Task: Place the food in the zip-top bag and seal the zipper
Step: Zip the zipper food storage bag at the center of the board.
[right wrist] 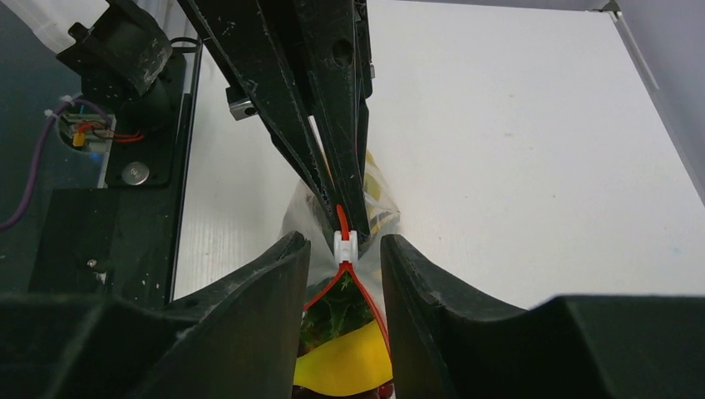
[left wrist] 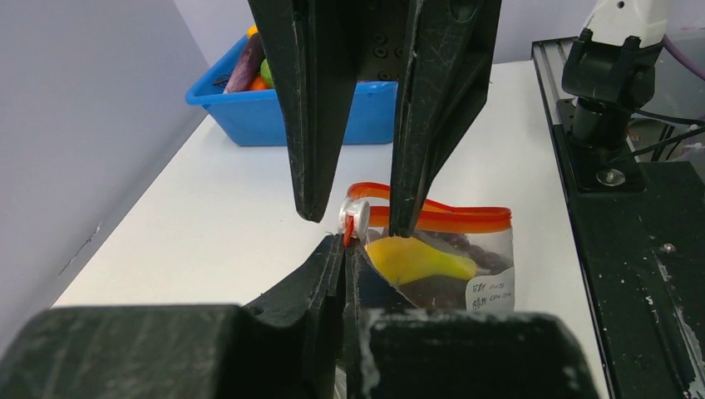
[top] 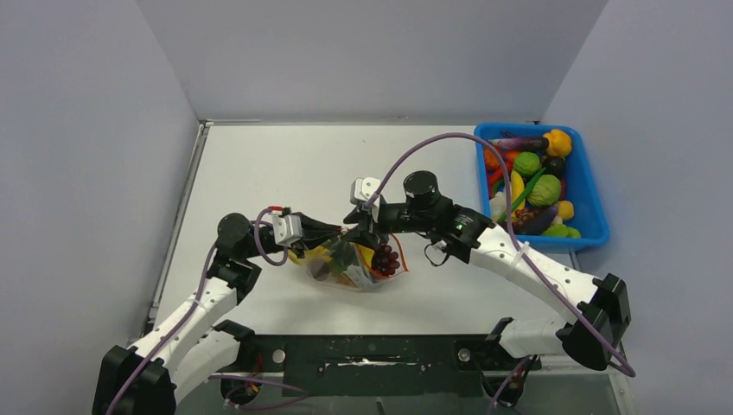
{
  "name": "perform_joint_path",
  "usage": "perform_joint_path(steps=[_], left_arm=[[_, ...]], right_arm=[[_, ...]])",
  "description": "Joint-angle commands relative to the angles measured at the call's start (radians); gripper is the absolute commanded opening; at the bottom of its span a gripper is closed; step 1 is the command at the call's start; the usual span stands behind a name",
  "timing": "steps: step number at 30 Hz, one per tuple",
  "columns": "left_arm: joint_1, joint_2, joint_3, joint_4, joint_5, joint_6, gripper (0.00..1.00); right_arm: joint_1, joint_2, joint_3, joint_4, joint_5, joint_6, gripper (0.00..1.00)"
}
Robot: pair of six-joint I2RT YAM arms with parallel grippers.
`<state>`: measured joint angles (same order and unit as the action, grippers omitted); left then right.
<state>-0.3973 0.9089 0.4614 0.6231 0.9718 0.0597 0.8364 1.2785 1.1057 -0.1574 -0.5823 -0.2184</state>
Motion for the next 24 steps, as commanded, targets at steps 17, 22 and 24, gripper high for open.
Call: perform_joint_path(steps=[17, 22, 24], left_arm=[[0.003, -0.037, 0.031, 0.038, 0.002, -0.001, 0.00], [0.003, -0.041, 0.033, 0.038, 0.000, -0.005, 0.00], [0.003, -0.047, 0.031, 0.047, -0.005, -0.011, 0.00]], right_arm=[[0.022, -0.019, -0.003, 0.098, 0.045, -0.039, 0.00], [0.018, -0.044, -0.035, 0.104, 0.061, -0.051, 0.00], [0.015, -0.052, -0.045, 0.097, 0.068, -0.055, 0.00]])
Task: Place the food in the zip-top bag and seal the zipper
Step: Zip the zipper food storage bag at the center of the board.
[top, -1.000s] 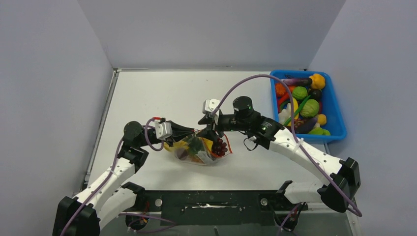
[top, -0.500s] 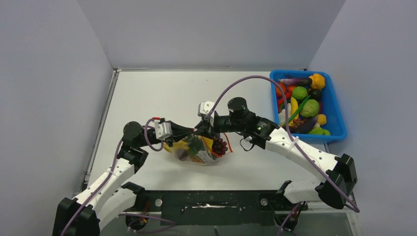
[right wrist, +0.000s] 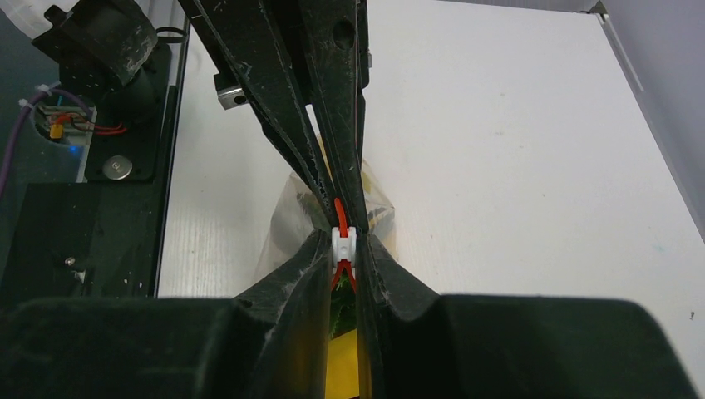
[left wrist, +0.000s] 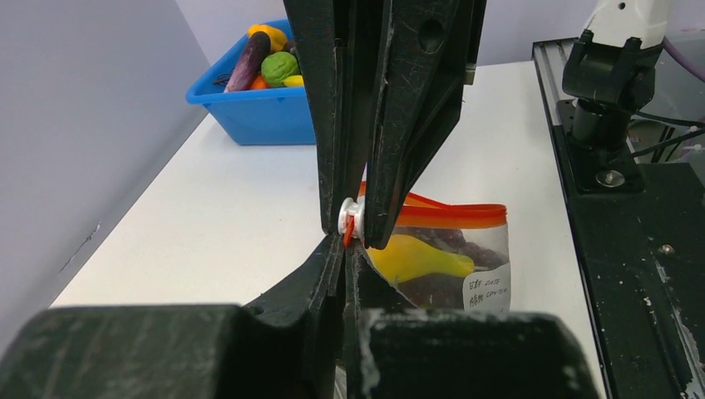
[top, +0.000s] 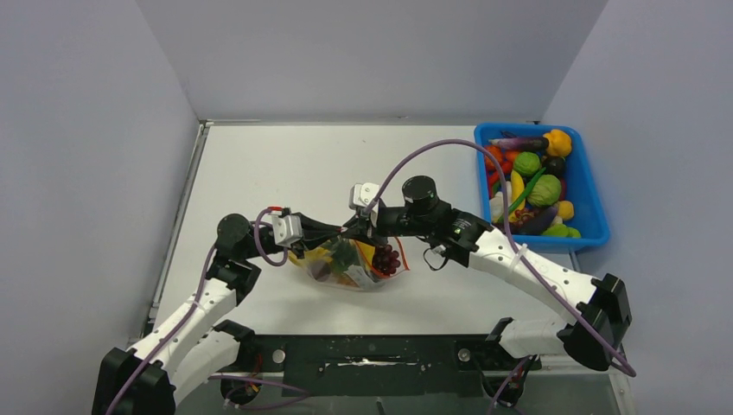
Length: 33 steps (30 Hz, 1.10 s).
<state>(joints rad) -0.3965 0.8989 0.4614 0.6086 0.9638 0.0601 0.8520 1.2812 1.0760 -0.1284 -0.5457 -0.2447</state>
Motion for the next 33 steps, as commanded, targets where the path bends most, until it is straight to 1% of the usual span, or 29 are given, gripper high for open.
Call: perform_joint_path(steps=[1, 9, 18, 26, 33], left_arm=[[0.002, -0.038, 0.030, 0.070, 0.003, -0.016, 0.00], [0.004, -0.057, 0.028, 0.095, -0.048, -0.040, 0.00], [0.007, -0.063, 0.024, 0.128, -0.069, -0.061, 0.00], [0.012, -0.081, 0.026, 0.117, -0.100, -0.065, 0.00], [0.013, -0.091, 0.028, 0.087, -0.126, -0.070, 0.00]], right_arm=[[-0.003, -0.056, -0.017, 0.061, 0.032, -0.030, 0.00], [-0.039, -0.070, -0.032, 0.005, 0.039, -0.033, 0.00], [-0.095, -0.102, -0.064, -0.025, 0.020, -0.022, 0.00], [-0.146, -0.120, -0.082, -0.067, 0.006, -0.024, 0.00], [-0.164, -0.132, -0.088, -0.104, -0.004, -0.038, 0.00]])
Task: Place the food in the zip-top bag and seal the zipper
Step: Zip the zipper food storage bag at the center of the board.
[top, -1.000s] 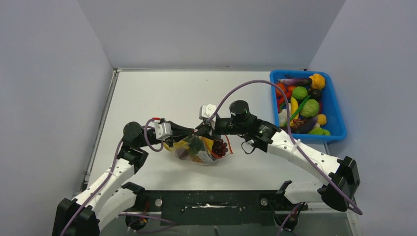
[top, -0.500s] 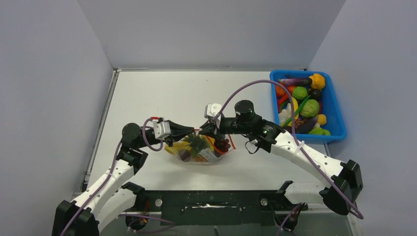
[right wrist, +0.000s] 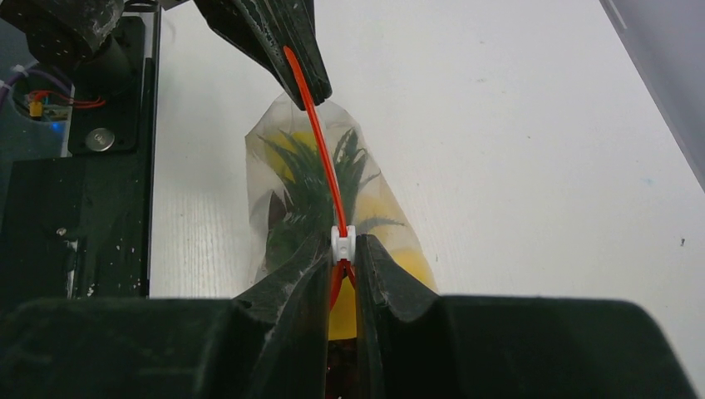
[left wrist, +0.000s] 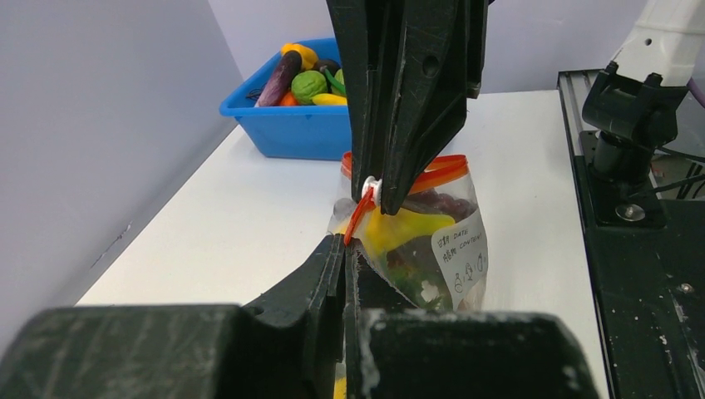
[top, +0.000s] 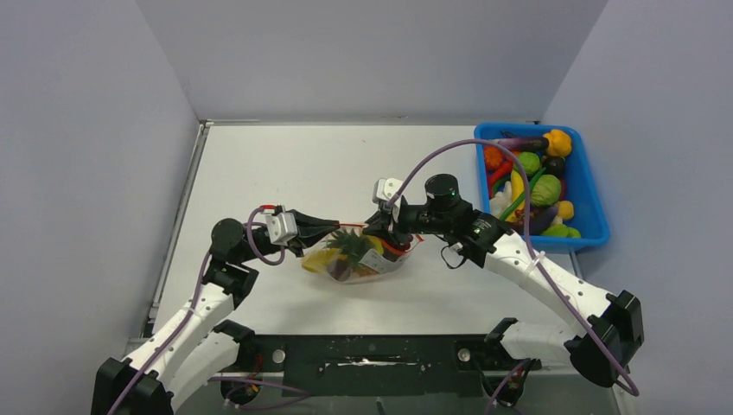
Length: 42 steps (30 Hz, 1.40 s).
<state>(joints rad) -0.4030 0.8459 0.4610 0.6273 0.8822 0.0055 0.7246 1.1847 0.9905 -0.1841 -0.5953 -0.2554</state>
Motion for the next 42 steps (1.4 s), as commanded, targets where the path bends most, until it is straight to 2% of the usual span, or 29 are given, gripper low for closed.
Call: perform_joint_path(steps=[1, 10, 15, 22, 29, 36, 39, 40, 42], left_arm=[[0.021, -0.040, 0.028, 0.068, -0.049, -0.020, 0.00], [0.023, 0.006, 0.032, 0.079, 0.032, -0.057, 0.00], [0.021, 0.040, 0.037, 0.089, 0.086, -0.070, 0.12], [0.020, 0.072, 0.040, 0.117, 0.120, -0.083, 0.22], [0.008, 0.132, 0.071, 0.150, 0.122, -0.094, 0.25], [-0.025, 0.206, 0.083, 0.252, 0.133, -0.148, 0.25], [-0.037, 0.211, 0.081, 0.261, 0.136, -0.150, 0.22], [-0.038, 0.210, 0.079, 0.261, 0.138, -0.150, 0.17], [-0.039, 0.207, 0.079, 0.261, 0.138, -0.150, 0.01]], right_arm=[[-0.040, -0.036, 0.000, -0.064, 0.046, -0.032, 0.00], [-0.047, -0.044, 0.003, -0.051, -0.013, -0.035, 0.00], [-0.042, -0.031, 0.019, -0.039, -0.030, -0.035, 0.00], [-0.038, -0.025, 0.024, -0.032, -0.036, -0.031, 0.00], [-0.033, -0.019, 0.022, -0.017, -0.045, -0.021, 0.00], [-0.029, -0.008, 0.023, -0.021, -0.049, -0.021, 0.00], [-0.028, -0.007, 0.023, -0.020, -0.050, -0.019, 0.00], [-0.029, -0.006, 0.021, -0.021, -0.051, -0.019, 0.00], [-0.028, -0.007, 0.020, -0.021, -0.051, -0.020, 0.00]])
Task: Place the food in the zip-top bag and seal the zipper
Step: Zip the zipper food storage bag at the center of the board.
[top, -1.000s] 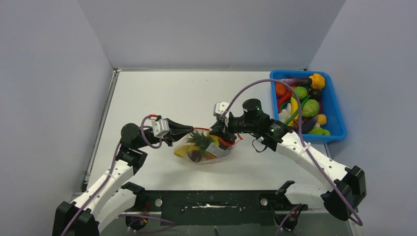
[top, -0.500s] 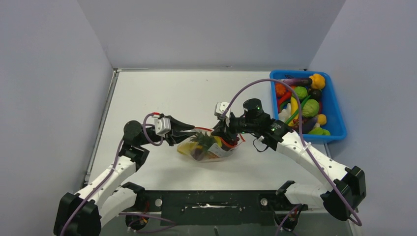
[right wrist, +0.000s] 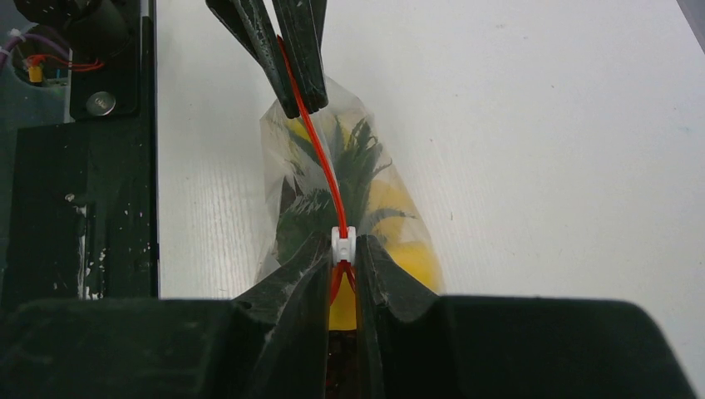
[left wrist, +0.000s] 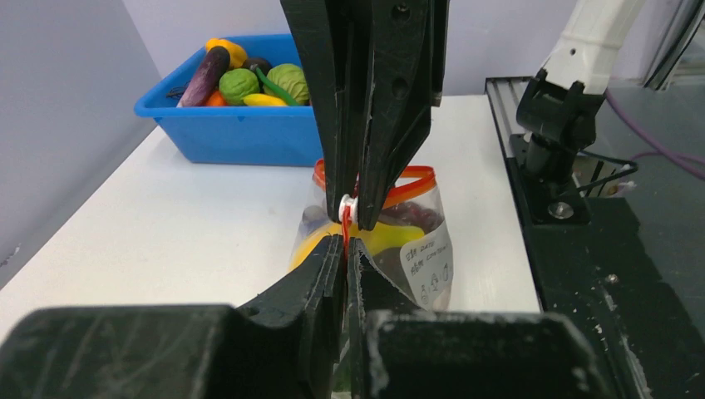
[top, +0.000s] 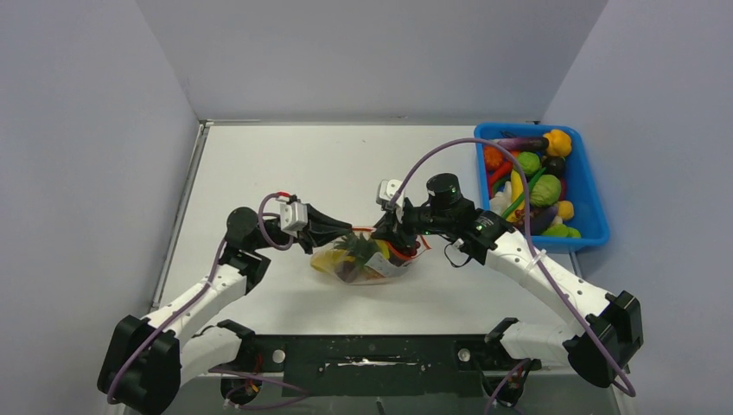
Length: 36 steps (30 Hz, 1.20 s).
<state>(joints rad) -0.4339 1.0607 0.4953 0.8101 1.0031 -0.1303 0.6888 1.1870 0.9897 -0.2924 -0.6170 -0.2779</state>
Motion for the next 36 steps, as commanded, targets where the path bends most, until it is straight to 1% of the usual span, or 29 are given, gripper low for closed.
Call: perform_joint_path(steps=[1, 5, 7, 13, 17, 20, 28, 36], left_arm=[[-0.008, -0.011, 0.043, 0.077, 0.010, -0.015, 0.00], [-0.008, -0.041, 0.037, 0.069, -0.022, -0.015, 0.00], [-0.006, -0.063, 0.038, 0.035, -0.039, 0.002, 0.00], [0.001, -0.144, 0.070, -0.205, -0.153, 0.146, 0.00], [0.011, -0.181, 0.100, -0.352, -0.202, 0.214, 0.00], [0.019, -0.208, 0.103, -0.393, -0.244, 0.233, 0.00], [0.043, -0.239, 0.129, -0.492, -0.291, 0.286, 0.00], [0.070, -0.244, 0.130, -0.520, -0.286, 0.302, 0.00]], right_arm=[[0.008, -0.008, 0.019, 0.087, -0.029, 0.001, 0.00], [0.006, -0.006, 0.015, 0.072, -0.024, -0.004, 0.00], [0.004, -0.009, 0.013, 0.058, -0.018, -0.007, 0.00], [-0.017, -0.035, -0.001, 0.023, 0.013, -0.012, 0.00], [-0.031, -0.052, -0.016, 0.002, 0.021, -0.014, 0.00], [-0.040, -0.066, -0.027, -0.019, 0.031, -0.017, 0.00], [-0.056, -0.098, -0.030, -0.099, 0.073, -0.009, 0.00], [-0.057, -0.119, -0.034, -0.156, 0.093, 0.008, 0.00]])
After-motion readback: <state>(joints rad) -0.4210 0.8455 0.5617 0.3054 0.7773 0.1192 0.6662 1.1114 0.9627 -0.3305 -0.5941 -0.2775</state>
